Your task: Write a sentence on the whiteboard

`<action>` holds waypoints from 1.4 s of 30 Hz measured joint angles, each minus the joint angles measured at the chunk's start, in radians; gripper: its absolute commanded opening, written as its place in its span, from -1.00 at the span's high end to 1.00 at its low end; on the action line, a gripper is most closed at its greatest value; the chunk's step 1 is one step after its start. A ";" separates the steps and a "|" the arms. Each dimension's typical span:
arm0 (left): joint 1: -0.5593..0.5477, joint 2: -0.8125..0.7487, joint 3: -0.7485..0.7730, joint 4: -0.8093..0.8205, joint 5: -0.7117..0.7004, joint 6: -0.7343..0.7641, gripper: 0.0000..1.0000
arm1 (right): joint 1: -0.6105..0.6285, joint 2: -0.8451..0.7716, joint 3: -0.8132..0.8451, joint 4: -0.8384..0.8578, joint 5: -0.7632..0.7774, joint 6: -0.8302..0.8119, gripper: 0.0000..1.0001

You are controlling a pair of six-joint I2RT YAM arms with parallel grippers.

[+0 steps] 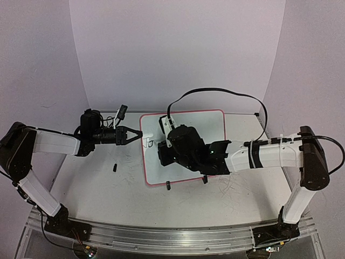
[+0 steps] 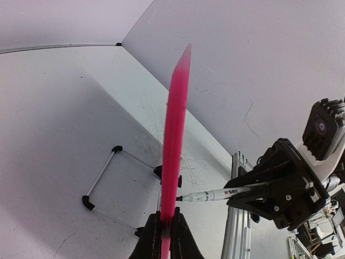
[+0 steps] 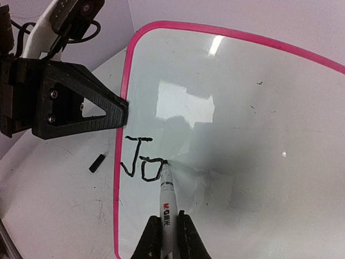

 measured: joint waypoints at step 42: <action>0.000 0.000 0.000 -0.001 -0.003 0.000 1.00 | 0.011 0.003 -0.032 -0.007 0.002 0.091 1.00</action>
